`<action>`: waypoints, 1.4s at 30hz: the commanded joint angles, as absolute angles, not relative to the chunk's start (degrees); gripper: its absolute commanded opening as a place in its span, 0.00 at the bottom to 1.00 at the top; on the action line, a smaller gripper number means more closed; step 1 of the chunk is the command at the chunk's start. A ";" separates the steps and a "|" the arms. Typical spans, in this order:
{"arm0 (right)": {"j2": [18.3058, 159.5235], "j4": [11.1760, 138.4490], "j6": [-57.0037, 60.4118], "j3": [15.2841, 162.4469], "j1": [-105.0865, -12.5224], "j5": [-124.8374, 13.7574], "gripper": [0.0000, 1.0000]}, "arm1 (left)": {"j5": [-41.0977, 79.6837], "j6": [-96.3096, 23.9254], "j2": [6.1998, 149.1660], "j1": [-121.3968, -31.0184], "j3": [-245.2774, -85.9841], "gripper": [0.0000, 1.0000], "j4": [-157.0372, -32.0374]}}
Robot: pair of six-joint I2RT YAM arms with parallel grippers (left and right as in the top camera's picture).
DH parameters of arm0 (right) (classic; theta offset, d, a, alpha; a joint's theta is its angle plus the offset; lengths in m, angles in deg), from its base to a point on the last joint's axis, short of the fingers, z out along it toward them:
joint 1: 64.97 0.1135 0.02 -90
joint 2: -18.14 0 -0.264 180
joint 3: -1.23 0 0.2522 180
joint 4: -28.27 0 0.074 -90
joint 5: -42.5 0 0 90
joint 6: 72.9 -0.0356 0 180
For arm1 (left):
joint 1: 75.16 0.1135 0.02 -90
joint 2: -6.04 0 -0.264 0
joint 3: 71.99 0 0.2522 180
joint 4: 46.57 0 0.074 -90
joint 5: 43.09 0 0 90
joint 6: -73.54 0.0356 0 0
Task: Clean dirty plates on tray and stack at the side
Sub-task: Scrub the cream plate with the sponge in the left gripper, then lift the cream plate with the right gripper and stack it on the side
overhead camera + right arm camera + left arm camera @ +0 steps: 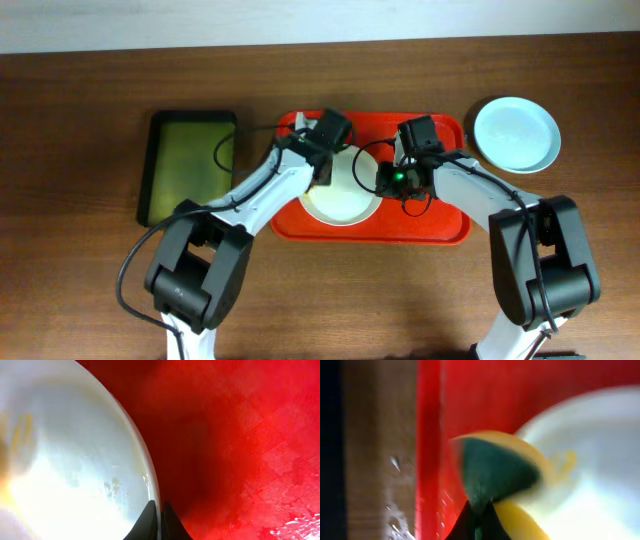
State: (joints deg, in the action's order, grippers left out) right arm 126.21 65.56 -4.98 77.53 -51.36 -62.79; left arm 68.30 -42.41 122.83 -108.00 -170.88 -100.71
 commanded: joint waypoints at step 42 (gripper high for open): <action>123.81 91.17 16.26 107.61 -27.32 9.74 0.04 | 57.56 -45.73 114.46 -70.25 -155.14 0.10 -92.45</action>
